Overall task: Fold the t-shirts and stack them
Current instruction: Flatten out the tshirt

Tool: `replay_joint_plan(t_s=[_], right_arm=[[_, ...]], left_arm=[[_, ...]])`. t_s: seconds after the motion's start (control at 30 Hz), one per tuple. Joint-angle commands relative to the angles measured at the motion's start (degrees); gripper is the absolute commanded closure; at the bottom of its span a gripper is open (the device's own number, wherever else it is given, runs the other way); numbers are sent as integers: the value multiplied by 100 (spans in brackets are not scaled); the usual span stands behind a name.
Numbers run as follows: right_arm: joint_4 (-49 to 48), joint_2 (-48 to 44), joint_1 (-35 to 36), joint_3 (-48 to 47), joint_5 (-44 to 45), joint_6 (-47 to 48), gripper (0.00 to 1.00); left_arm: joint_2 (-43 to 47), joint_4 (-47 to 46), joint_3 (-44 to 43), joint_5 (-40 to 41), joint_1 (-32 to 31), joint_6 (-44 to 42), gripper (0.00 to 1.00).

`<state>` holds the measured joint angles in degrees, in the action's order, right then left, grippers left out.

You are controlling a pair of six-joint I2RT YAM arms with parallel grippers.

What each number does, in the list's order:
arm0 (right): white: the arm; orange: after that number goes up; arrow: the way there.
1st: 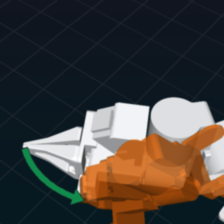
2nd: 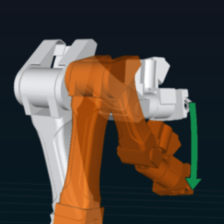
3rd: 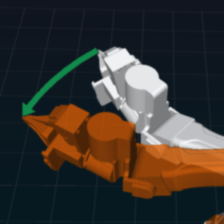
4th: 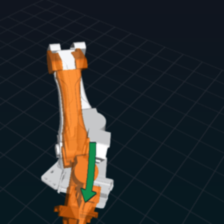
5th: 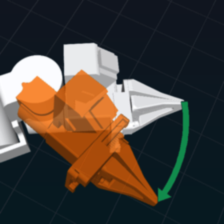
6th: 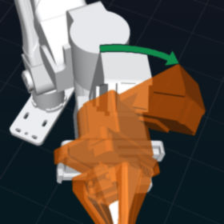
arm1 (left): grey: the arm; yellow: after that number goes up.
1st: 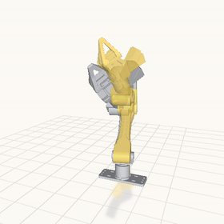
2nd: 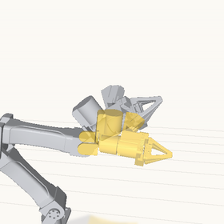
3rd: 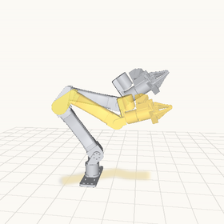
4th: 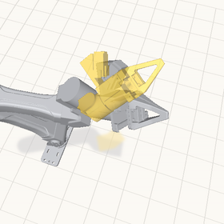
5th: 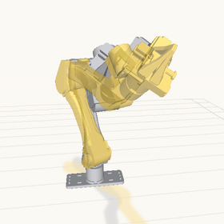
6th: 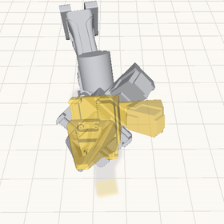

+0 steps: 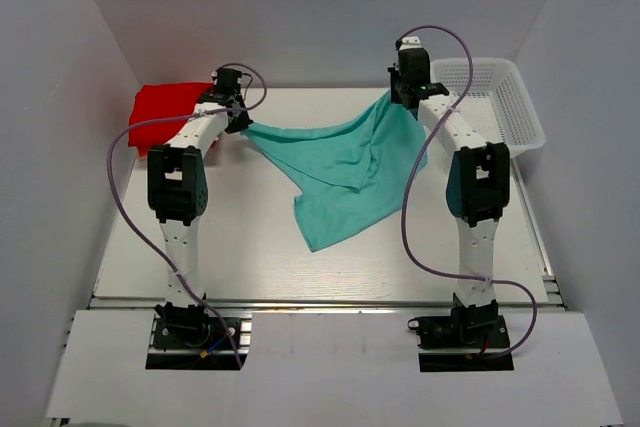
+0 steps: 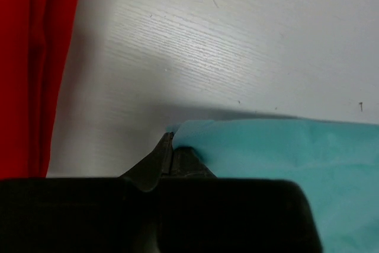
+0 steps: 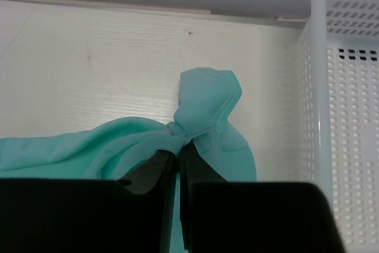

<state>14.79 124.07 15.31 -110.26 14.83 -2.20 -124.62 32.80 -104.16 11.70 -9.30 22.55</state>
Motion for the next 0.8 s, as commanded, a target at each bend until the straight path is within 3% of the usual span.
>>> replay_joint_plan(t_s=[0.0,0.03,0.07,0.1,0.13,0.17,0.2,0.23,0.43,0.5,0.6,0.7,0.77], right_arm=[[-108,292,-37,-627,-15,193,91],[-64,354,-28,-820,-41,193,80],[-46,355,-28,-848,-59,211,72],[-3,329,-19,-857,-129,193,65],[33,172,-2,-796,-129,193,50],[59,92,-2,-778,-243,193,47],[164,4,24,-708,-357,202,37],[252,-75,33,-655,-480,202,10],[297,-1472,279,539,-1656,-210,10],[201,-2007,341,1452,-2306,-439,10],[-317,-2536,630,2820,-3280,-843,10],[-626,-2783,1148,3902,-3600,-1125,10],[-678,-2827,1420,4125,-3636,-1213,10]], left_arm=[[-430,543,-918,-843,436,83,93],[-554,639,-1070,-1028,499,136,78],[-642,710,-1184,-1195,552,136,39],[-704,780,-1281,-1484,552,136,17],[-704,781,-1282,-1574,552,136,9],[-617,676,-1282,-1575,552,84,0],[-521,615,-1152,-1627,552,5,0],[-267,518,-1046,-1627,465,-57,0],[780,-281,131,-2198,175,-461,0],[1035,-518,545,-2251,60,-514,0],[1036,-520,634,-2444,-203,-673,0],[703,-520,520,-2375,-467,-734,0],[405,-520,353,-2192,-546,-734,0]])
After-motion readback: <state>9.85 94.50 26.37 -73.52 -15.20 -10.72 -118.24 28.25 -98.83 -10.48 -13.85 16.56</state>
